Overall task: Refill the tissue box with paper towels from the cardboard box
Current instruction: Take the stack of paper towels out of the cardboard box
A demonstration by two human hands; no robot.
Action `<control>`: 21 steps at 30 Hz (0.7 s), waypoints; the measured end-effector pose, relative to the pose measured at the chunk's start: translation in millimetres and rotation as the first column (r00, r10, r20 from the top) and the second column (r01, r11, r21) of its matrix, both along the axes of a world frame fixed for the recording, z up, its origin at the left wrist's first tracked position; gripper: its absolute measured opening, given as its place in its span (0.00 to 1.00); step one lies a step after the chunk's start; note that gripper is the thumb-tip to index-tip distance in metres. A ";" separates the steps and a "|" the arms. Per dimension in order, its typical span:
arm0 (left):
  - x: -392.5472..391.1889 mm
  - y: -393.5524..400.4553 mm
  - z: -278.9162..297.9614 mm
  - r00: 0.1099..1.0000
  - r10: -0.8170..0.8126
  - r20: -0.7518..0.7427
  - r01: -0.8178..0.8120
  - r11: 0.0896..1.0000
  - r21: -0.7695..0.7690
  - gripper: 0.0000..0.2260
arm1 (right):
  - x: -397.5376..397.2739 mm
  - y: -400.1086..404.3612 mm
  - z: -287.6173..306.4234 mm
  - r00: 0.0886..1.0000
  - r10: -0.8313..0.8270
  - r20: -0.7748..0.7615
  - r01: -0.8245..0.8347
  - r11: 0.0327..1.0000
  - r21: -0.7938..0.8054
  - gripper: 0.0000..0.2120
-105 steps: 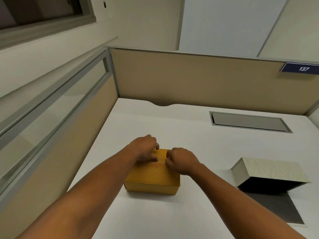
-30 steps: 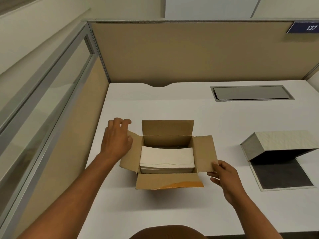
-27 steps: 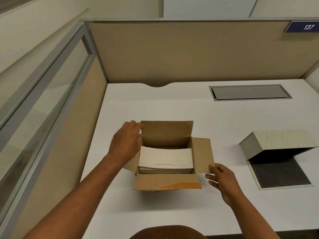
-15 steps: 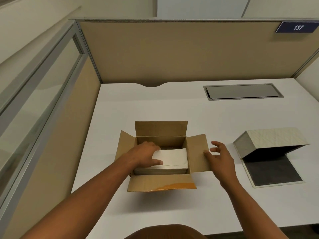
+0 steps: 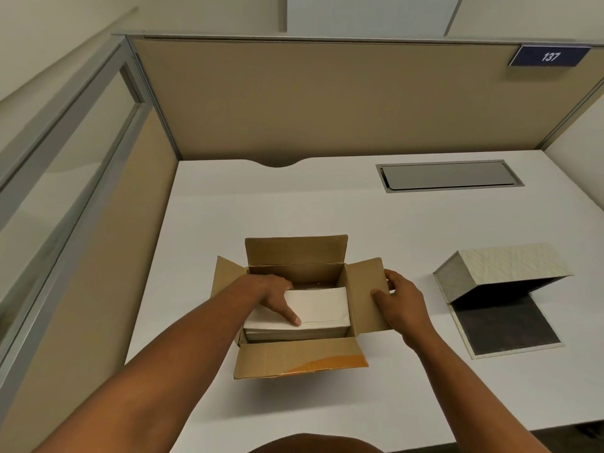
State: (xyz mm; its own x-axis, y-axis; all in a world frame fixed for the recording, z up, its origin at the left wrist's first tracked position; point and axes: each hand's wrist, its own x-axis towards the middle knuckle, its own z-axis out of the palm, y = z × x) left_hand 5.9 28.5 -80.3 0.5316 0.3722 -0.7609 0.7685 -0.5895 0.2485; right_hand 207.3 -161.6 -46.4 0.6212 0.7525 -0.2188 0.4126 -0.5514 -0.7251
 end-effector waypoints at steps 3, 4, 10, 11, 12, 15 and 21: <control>5.9 4.2 -1.4 1.000 0.004 -0.020 -0.004 1.000 -0.013 0.46 | 1.1 2.0 -1.8 1.000 0.001 -0.002 0.000 1.000 0.003 0.21; 7.3 4.9 -2.4 0.999 0.004 -0.035 -0.005 1.000 -0.014 0.48 | 1.4 3.2 -1.7 1.000 0.003 -0.002 -0.003 1.000 0.002 0.21; 9.8 1.5 -14.4 0.996 0.019 -0.086 -0.026 0.996 -0.085 0.49 | 5.2 6.3 -3.4 1.000 0.020 0.010 -0.020 1.000 -0.008 0.21; 9.2 1.0 -14.6 0.996 0.028 -0.080 -0.035 0.995 -0.089 0.49 | 5.7 6.4 -4.1 1.000 0.017 0.006 -0.017 1.000 -0.007 0.21; 8.3 0.6 -14.9 0.997 0.028 -0.075 -0.035 0.996 -0.085 0.49 | 6.1 6.6 -4.6 1.000 0.014 0.004 -0.014 1.000 -0.005 0.21; 5.9 -1.2 -15.9 0.998 0.002 -0.057 -0.004 0.999 -0.044 0.48 | 7.1 6.9 -5.3 1.000 0.013 0.000 -0.013 1.000 -0.004 0.20; 2.0 -5.6 -18.3 0.999 0.053 0.005 -0.052 0.996 -0.072 0.47 | 7.4 8.5 -3.4 1.000 0.023 -0.003 -0.023 1.000 -0.008 0.21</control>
State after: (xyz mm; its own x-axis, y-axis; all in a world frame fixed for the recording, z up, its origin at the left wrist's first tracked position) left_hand 7.9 22.9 -98.6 0.5182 0.3438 -0.7832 0.7960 -0.5288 0.2945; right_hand 214.7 -153.1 -49.8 0.6033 0.7646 -0.2269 0.4227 -0.5478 -0.7219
